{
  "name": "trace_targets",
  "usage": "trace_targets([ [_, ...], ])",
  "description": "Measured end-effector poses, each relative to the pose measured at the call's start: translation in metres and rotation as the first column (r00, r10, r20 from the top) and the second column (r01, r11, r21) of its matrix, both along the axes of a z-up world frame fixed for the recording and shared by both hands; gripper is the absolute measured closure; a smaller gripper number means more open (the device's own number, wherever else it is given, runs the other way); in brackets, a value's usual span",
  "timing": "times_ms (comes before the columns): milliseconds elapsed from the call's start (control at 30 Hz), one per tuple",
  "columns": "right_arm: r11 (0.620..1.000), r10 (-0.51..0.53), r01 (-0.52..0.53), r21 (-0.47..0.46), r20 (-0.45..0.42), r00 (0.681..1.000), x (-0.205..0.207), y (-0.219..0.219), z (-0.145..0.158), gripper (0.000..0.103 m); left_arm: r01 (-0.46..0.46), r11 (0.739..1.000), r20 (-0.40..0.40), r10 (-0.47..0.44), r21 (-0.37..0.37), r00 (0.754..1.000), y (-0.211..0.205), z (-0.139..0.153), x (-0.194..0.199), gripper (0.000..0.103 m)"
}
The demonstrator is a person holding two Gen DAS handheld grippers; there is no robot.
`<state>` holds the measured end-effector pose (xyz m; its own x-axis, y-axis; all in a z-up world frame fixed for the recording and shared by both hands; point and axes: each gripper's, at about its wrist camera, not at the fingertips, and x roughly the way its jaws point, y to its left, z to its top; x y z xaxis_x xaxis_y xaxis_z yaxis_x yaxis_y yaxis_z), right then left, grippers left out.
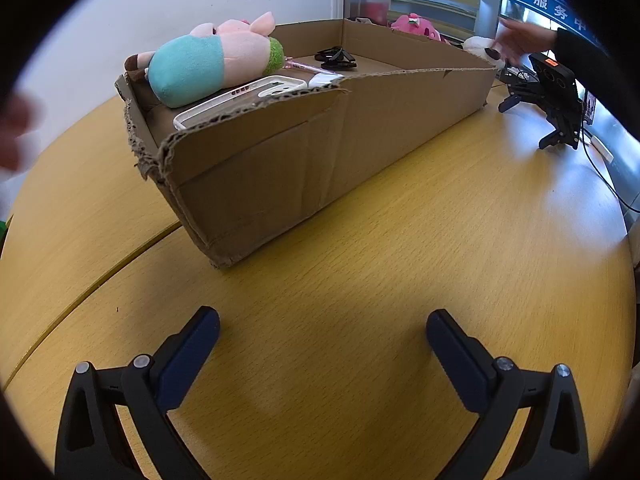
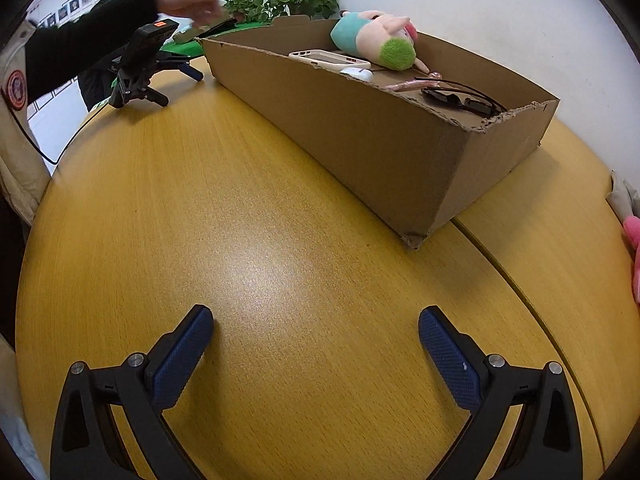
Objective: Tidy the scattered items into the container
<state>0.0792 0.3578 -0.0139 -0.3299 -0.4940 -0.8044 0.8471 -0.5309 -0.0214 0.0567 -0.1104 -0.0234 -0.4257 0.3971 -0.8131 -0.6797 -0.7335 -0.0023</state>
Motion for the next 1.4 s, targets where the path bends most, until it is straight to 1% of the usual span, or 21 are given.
trace_targets([
  [567,1.0,-0.001,0.001,0.002,0.002,1.0,0.0018,-0.0011,0.0005,0.0,0.002,1.0,-0.005,-0.002,-0.004,1.0,0.0019,0.0004,-0.0003,0.0],
  [700,1.0,-0.002,0.002,0.002,0.001,1.0,0.0019,-0.0012,0.0002,0.0,0.038,0.999,-0.005,-0.038,-0.004,0.999,0.0058,0.001,0.003,0.0],
  [800,1.0,-0.002,0.002,0.002,0.001,1.0,0.0021,-0.0012,0.0001,0.0,0.038,0.999,-0.001,-0.038,-0.001,0.999,0.0046,0.0017,0.0043,0.0],
  [900,0.999,-0.038,0.038,0.002,0.001,0.999,0.0019,-0.001,-0.0001,0.0,0.038,0.999,-0.001,-0.038,-0.001,0.999,0.0043,0.0021,0.0047,0.0],
  [1400,0.999,-0.047,0.047,0.002,0.001,0.999,0.0023,-0.0012,-0.0005,0.0,0.039,0.999,-0.002,-0.039,-0.001,0.999,0.0047,0.0027,0.0046,0.0],
])
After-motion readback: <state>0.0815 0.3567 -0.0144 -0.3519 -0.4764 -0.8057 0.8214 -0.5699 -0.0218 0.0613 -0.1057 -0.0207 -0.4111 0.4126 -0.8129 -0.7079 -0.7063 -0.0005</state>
